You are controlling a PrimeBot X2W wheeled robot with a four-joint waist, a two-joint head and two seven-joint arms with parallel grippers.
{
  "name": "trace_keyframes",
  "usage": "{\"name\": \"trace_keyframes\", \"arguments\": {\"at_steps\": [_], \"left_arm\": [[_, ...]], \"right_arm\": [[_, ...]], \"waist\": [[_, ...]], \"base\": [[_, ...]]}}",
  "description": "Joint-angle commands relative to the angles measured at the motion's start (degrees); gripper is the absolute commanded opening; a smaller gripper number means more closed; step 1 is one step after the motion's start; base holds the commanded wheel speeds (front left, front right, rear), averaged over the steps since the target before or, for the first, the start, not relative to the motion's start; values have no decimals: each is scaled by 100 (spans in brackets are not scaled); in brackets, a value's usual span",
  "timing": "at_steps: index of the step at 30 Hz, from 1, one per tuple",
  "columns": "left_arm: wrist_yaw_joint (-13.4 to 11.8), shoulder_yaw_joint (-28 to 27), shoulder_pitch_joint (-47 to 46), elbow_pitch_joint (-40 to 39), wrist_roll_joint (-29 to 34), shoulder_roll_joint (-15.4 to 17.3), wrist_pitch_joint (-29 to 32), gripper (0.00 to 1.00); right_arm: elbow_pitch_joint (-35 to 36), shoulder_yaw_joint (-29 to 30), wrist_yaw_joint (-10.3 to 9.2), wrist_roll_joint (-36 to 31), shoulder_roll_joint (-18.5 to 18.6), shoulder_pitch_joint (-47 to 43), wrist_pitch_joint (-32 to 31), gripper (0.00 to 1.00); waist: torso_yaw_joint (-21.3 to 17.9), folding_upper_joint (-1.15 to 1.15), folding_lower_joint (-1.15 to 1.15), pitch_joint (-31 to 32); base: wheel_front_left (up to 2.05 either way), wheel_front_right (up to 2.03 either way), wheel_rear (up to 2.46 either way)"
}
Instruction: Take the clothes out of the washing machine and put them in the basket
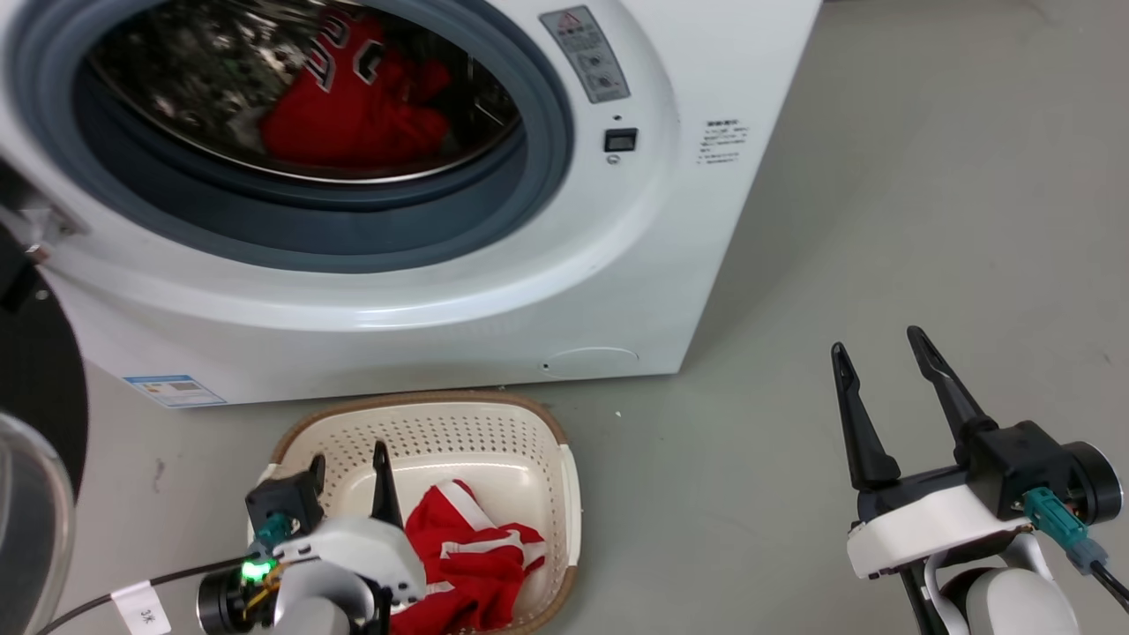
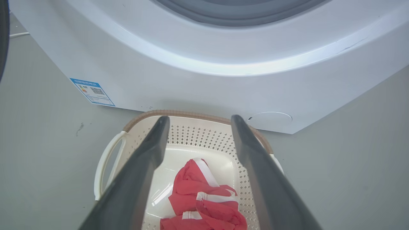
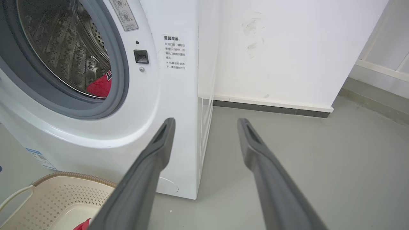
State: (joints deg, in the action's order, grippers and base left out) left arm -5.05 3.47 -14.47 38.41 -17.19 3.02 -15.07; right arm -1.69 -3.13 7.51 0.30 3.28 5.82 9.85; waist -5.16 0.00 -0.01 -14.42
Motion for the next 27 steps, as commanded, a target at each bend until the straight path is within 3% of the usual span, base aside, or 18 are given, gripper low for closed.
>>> {"name": "trace_keyframes", "arguments": {"at_steps": [1, 6, 11, 27], "left_arm": [[2, -13, 58, -256, 89, -14, -13, 100], [9, -40, -71, -868, 288, -14, -14, 100], [24, -96, -441, -988, 412, 110, -14, 100], [122, -157, -2730, 528, 490, 1004, 764, 100]], "right_arm": [[68, 11, -4, -54, -14, -87, -48, 100], [192, 27, -4, -37, -25, -153, -122, 100], [258, 36, -4, -5, -33, -143, -118, 100], [32, -73, -4, 220, -44, 77, 68, 100]], "waist": [[137, 0, 1, 143], [154, 0, 1, 200], [24, 0, 1, 202], [-667, 0, 1, -65]], "base": [[0, 0, 0], [0, 0, 0], [0, 0, 0], [0, 0, 0]]}}
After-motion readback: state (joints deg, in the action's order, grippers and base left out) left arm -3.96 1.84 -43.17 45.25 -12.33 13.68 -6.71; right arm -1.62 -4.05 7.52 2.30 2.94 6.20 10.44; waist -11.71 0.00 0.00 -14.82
